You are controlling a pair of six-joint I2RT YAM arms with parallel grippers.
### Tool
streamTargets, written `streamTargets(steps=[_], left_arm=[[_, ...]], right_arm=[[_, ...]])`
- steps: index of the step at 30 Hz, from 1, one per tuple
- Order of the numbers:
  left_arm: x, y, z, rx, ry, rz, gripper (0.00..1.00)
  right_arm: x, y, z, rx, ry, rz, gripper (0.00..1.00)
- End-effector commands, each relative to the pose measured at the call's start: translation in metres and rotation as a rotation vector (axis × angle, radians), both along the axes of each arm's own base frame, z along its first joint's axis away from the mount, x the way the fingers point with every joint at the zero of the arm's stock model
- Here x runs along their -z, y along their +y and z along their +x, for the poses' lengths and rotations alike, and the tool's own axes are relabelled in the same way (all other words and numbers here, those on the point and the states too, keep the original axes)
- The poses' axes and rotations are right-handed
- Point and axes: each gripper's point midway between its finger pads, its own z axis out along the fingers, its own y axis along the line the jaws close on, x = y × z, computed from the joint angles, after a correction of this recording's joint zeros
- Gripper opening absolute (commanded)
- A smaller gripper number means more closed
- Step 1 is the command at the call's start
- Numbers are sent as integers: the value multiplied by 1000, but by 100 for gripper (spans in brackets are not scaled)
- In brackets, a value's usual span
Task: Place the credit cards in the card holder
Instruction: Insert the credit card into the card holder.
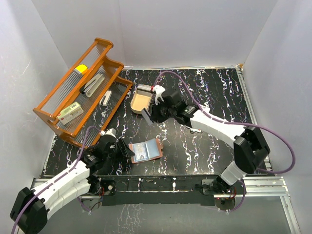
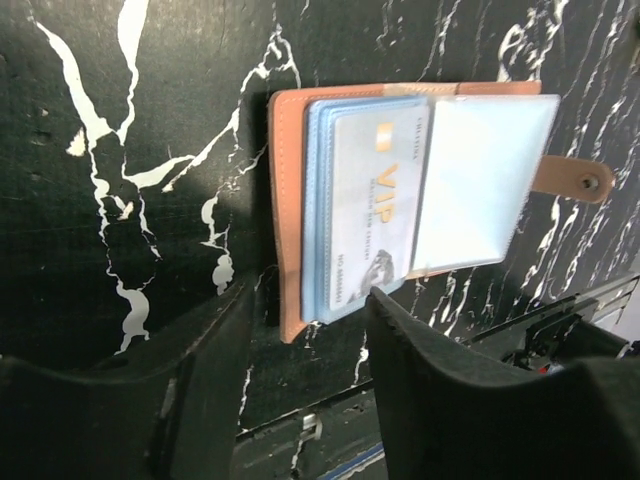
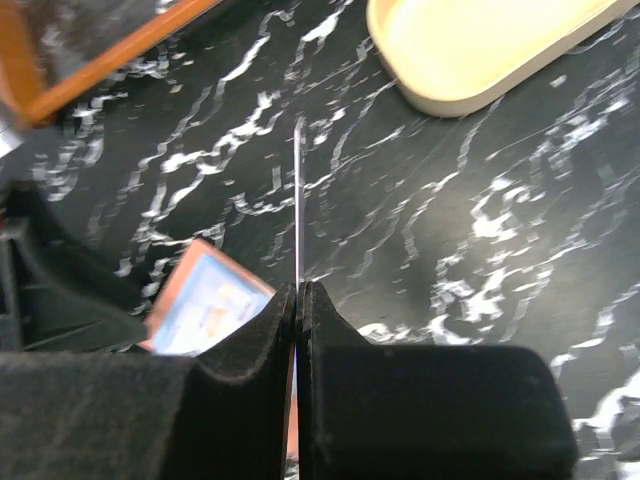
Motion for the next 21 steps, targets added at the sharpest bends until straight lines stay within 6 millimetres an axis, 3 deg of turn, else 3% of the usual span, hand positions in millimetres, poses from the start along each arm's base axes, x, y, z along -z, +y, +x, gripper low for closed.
streamTargets(steps=[1,5,15,21], left_arm=[[-27,2,11,-36,-47,-2,49],[-55,-8,15,-21,-79,-59,56],[-153,-48,17,72,-218,-380,62],[-184,-51,19,54,-302,-504,58]], right_arm=[[-27,17,-35,-2,144,269,0],[-43,19,-63,-39,215,419,0],[-94,7,-117,-115,312,779,0],[-106,0,-141,-179,379,896,0]])
